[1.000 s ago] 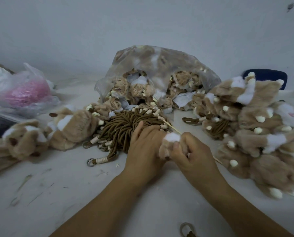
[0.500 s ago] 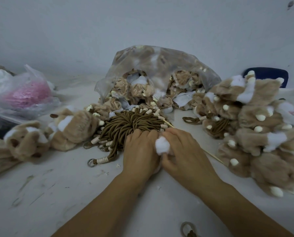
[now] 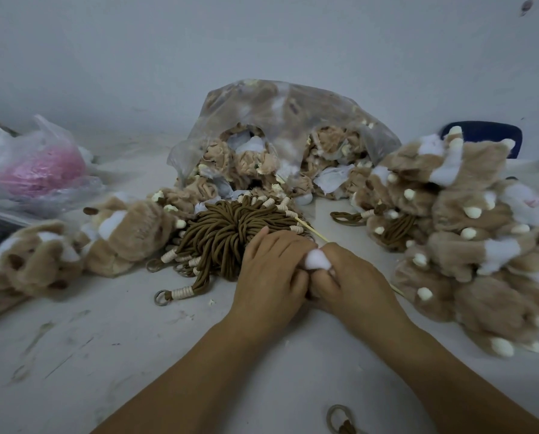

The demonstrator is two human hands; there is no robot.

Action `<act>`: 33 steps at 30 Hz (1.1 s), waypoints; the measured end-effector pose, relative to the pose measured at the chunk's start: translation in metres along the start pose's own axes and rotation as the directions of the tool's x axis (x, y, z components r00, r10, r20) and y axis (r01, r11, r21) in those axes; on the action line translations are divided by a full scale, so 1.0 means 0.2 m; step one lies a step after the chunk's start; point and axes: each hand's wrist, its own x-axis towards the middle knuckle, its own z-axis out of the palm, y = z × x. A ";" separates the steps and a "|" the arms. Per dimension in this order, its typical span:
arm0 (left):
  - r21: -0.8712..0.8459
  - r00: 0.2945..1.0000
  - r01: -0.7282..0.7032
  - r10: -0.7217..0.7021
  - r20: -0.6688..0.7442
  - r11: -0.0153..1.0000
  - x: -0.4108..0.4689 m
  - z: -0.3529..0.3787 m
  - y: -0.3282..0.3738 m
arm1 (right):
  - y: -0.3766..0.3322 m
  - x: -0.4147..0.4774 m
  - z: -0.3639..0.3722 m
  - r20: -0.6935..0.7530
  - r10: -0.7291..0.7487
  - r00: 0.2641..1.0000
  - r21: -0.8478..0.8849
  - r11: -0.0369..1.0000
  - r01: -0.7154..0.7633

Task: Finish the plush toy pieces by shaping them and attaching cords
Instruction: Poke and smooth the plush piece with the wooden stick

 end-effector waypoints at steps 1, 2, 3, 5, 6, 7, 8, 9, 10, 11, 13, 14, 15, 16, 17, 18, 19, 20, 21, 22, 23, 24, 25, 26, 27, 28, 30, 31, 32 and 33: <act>-0.039 0.999 0.028 -0.029 -0.028 0.999 0.00 -0.01 -0.01 | -0.01 0.00 0.00 -0.002 -0.018 1.000 0.016 1.000 0.018; -0.091 0.996 0.069 -0.075 -0.053 0.993 0.00 -0.01 -0.01 | -0.02 0.00 0.00 0.000 -0.050 0.999 0.022 0.999 0.050; -0.155 0.987 0.135 -0.146 -0.066 0.979 0.00 -0.02 -0.01 | -0.03 0.00 -0.01 0.010 -0.085 0.996 0.020 0.996 0.085; -0.284 0.947 0.288 -0.317 -0.061 0.915 0.00 -0.04 0.00 | -0.03 -0.01 -0.02 0.021 -0.148 0.989 0.001 0.989 0.148; -0.322 0.926 0.336 -0.373 -0.062 0.885 0.00 -0.04 0.00 | -0.04 -0.01 -0.03 0.018 -0.172 0.985 -0.006 0.985 0.172; -0.330 0.910 0.366 -0.409 -0.072 0.870 0.00 -0.05 0.01 | -0.04 -0.01 -0.04 0.014 -0.187 0.982 0.000 0.982 0.187; -0.323 0.897 0.385 -0.433 -0.087 0.864 0.01 -0.05 0.01 | -0.05 -0.01 -0.04 0.013 -0.194 0.981 0.012 0.981 0.194; -0.320 0.888 0.396 -0.448 -0.106 0.861 0.01 -0.05 0.01 | -0.05 -0.01 -0.05 0.015 -0.204 0.979 0.025 0.979 0.203; -0.325 0.881 0.400 -0.457 -0.122 0.857 0.01 -0.06 0.02 | -0.06 -0.01 -0.06 0.022 -0.214 0.977 0.033 0.976 0.214; -0.338 0.876 0.405 -0.467 -0.123 0.849 0.01 -0.06 0.02 | -0.07 -0.01 -0.06 0.032 -0.223 0.974 0.042 0.974 0.222; -0.390 0.864 0.437 -0.498 -0.066 0.810 0.00 -0.07 0.02 | -0.09 -0.01 -0.07 0.056 -0.228 0.972 0.054 0.973 0.225; -0.421 0.858 0.456 -0.513 -0.025 0.784 0.00 -0.06 0.01 | -0.09 -0.01 -0.08 0.065 -0.233 0.970 0.053 0.972 0.230; -0.444 0.851 0.474 -0.525 0.008 0.760 0.00 -0.06 0.01 | -0.10 -0.02 -0.08 0.069 -0.243 0.968 0.052 0.970 0.239; -0.460 0.844 0.488 -0.536 0.030 0.742 0.00 -0.07 0.00 | -0.11 -0.02 -0.08 0.069 -0.252 0.965 0.057 0.967 0.248; -0.477 0.839 0.496 -0.543 0.046 0.726 0.00 -0.07 -0.01 | -0.12 -0.02 -0.09 0.068 -0.260 0.963 0.063 0.965 0.256; -0.510 0.834 0.500 -0.548 0.065 0.700 0.00 -0.07 -0.01 | -0.12 -0.02 -0.09 0.066 -0.270 0.961 0.068 0.962 0.265; -0.555 0.826 0.507 -0.555 0.094 0.660 0.00 -0.08 -0.01 | -0.13 -0.02 -0.09 0.061 -0.278 0.959 0.071 0.959 0.274; -0.598 0.816 0.519 -0.563 0.133 0.611 0.00 -0.08 -0.01 | -0.12 -0.02 -0.09 0.053 -0.282 0.958 0.078 0.957 0.278; -0.633 0.799 0.541 -0.574 0.180 0.554 0.00 -0.08 0.00 | -0.12 -0.02 -0.10 0.047 -0.281 0.959 0.085 0.957 0.276; -0.664 0.775 0.566 -0.589 0.229 0.488 0.00 -0.07 0.00 | -0.11 -0.03 -0.10 0.047 -0.280 0.959 0.087 0.957 0.275; -0.698 0.750 0.586 -0.602 0.274 0.412 0.01 -0.07 0.00 | -0.10 -0.03 -0.09 0.047 -0.285 0.957 0.081 0.956 0.281; -0.732 0.728 0.595 -0.610 0.314 0.333 0.01 -0.07 -0.01 | -0.09 -0.03 -0.09 0.047 -0.296 0.954 0.070 0.954 0.293; -0.764 0.712 0.594 -0.607 0.353 0.253 0.01 -0.07 -0.01 | -0.08 -0.03 -0.08 0.042 -0.309 0.950 0.051 0.950 0.307; -0.784 0.704 0.592 -0.594 0.390 0.186 0.02 -0.07 -0.02 | -0.07 -0.04 -0.07 0.036 -0.316 0.948 0.024 0.949 0.316; -0.790 0.703 0.594 -0.576 0.417 0.152 0.02 -0.07 -0.02 | -0.06 -0.04 -0.06 0.030 -0.306 0.951 0.000 0.952 0.306; -0.789 0.707 0.597 -0.561 0.430 0.148 0.02 -0.07 -0.03 | -0.05 -0.04 -0.06 0.024 -0.268 0.963 -0.009 0.963 0.268; -0.782 0.721 0.599 -0.541 0.432 0.174 0.01 -0.06 -0.03 | -0.02 -0.03 -0.06 -0.003 -0.164 0.986 0.039 0.986 0.164; -0.775 0.729 0.601 -0.530 0.433 0.194 0.00 -0.06 -0.02 | -0.01 -0.03 -0.06 -0.012 -0.132 0.991 0.072 0.989 0.132; -0.764 0.739 0.605 -0.515 0.434 0.224 0.00 -0.06 -0.02 | 0.00 -0.03 -0.06 -0.012 -0.122 0.992 0.098 0.988 0.123; -0.752 0.751 0.607 -0.496 0.436 0.257 -0.01 -0.06 -0.02 | 0.01 -0.03 -0.06 -0.008 -0.134 0.991 0.112 0.985 0.134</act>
